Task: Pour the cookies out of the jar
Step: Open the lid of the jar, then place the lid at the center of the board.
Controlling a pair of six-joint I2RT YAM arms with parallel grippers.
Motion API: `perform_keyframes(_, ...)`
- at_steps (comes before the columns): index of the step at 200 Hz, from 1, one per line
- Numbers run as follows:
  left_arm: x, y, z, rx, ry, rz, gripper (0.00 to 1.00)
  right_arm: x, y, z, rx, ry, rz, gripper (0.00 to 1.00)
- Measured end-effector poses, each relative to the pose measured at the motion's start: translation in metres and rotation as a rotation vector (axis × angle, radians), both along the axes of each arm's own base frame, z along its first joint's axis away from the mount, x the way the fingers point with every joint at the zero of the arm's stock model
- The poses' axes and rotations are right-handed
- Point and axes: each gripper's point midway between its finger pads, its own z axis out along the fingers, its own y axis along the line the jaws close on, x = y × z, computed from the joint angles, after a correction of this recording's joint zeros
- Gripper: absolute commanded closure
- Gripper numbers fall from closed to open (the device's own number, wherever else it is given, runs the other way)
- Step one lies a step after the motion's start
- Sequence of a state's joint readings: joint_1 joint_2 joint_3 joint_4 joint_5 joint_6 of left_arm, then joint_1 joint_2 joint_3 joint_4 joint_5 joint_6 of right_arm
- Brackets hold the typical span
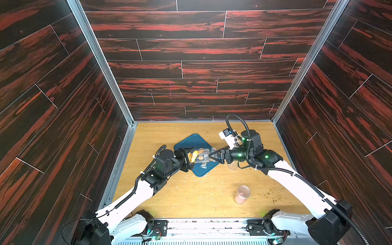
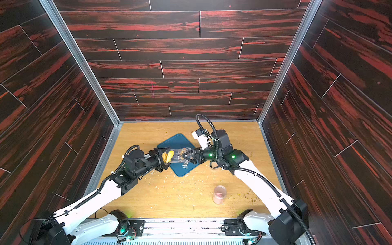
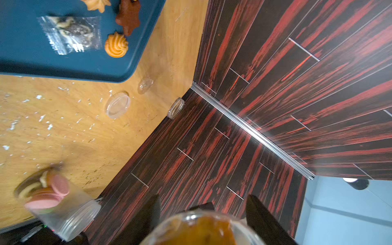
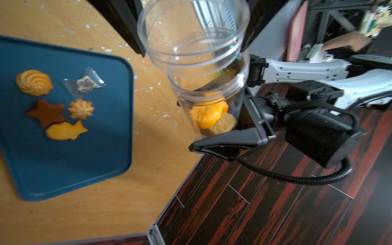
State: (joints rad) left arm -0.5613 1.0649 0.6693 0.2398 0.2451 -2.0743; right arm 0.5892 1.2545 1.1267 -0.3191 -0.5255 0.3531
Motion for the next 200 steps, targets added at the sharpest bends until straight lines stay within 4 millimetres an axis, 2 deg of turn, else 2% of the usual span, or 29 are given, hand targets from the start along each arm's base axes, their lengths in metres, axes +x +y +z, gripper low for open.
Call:
perform_keyframes(34, 0.001, 0.001, 0.001, -0.002, -0.001, 0.007, 0.41, 0.002, -0.008, -0.004, -0.058, -0.015, -0.020, 0.29)
perform_keyframes(59, -0.002, 0.007, 0.009, -0.006, -0.019, 0.029, 0.41, 0.007, -0.020, -0.012, -0.097, 0.015, -0.057, 0.29)
perform_keyframes(91, -0.008, 0.019, 0.021, -0.010, -0.049, 0.066, 0.42, 0.013, -0.046, -0.035, -0.149, 0.081, -0.139, 0.29)
perform_keyframes(114, -0.009, 0.023, 0.017, 0.001, -0.046, 0.080, 0.42, 0.014, -0.061, -0.050, -0.191, 0.135, -0.187, 0.30)
perform_keyframes(141, -0.009, 0.026, 0.010, 0.023, -0.028, 0.086, 0.42, 0.010, -0.067, -0.066, -0.239, 0.196, -0.198, 0.30)
perform_keyframes(200, -0.005, 0.034, 0.006, 0.044, -0.022, 0.100, 0.42, 0.012, -0.084, -0.125, -0.432, 0.352, -0.256, 0.30)
